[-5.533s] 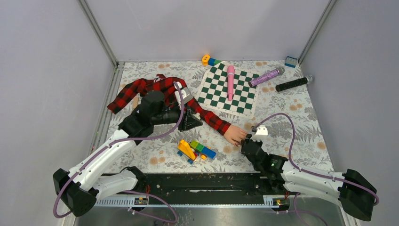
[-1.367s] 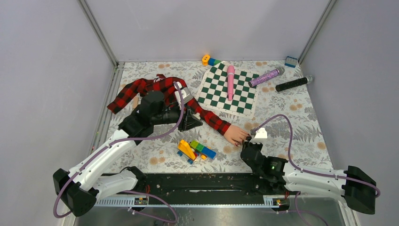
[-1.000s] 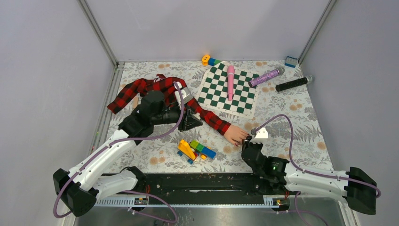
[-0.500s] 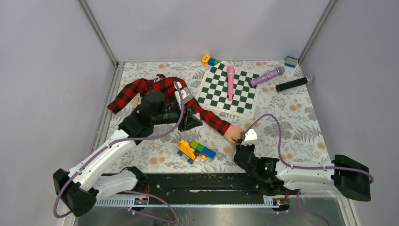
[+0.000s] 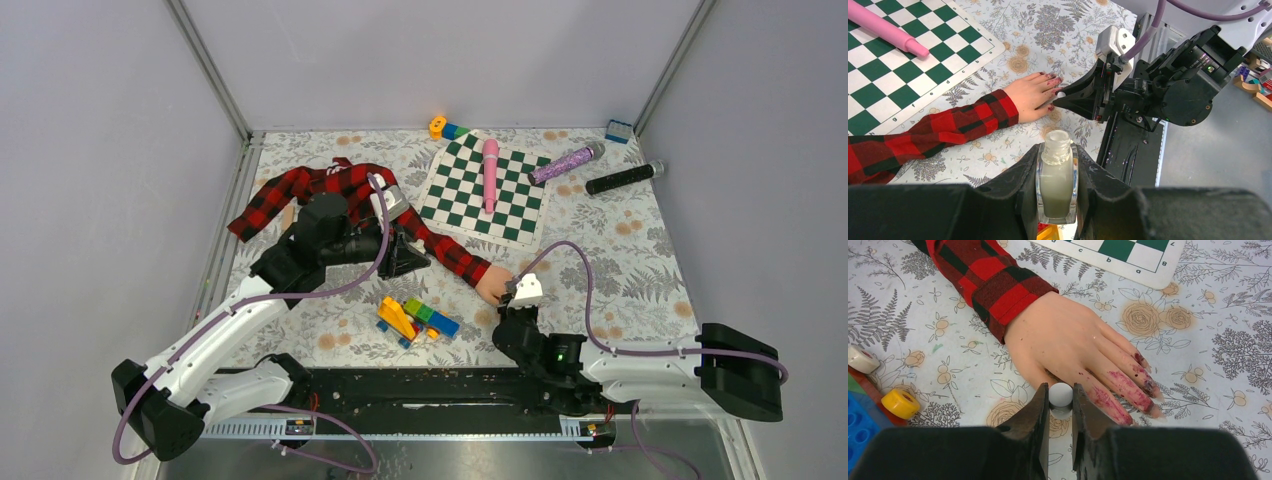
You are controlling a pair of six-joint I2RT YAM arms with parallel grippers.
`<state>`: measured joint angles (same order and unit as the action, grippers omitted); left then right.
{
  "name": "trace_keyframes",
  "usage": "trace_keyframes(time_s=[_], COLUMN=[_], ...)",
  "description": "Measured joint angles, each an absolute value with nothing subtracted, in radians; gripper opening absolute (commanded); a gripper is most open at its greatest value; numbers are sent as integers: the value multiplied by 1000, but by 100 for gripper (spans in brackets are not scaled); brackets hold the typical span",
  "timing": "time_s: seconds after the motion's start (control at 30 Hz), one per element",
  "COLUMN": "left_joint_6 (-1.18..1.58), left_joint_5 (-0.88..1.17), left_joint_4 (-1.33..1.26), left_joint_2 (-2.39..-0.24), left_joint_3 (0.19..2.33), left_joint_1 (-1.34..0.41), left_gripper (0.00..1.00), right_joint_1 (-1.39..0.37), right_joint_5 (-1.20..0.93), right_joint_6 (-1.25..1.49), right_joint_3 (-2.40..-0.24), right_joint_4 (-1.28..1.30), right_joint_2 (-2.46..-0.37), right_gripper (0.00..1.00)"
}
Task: Paint the nails
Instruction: Paint the nail polish on the nail.
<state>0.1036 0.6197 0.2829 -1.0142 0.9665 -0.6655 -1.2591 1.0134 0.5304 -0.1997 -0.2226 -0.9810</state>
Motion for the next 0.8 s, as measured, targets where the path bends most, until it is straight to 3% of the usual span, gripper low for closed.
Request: trace_keyframes(time_s=[0.8], left_joint_6=[105], left_joint_5=[620], left_joint_4=[283], left_joint_2=[-1014], left_joint_3=[966], left_joint_1=[-665], left_gripper=[0], right_joint_1=[-1262], right_joint_5=[1058], right_joint_6=[551], right_joint_3=[-215], right_joint_4=[-204], right_joint_2=[-1018], right_gripper=[0])
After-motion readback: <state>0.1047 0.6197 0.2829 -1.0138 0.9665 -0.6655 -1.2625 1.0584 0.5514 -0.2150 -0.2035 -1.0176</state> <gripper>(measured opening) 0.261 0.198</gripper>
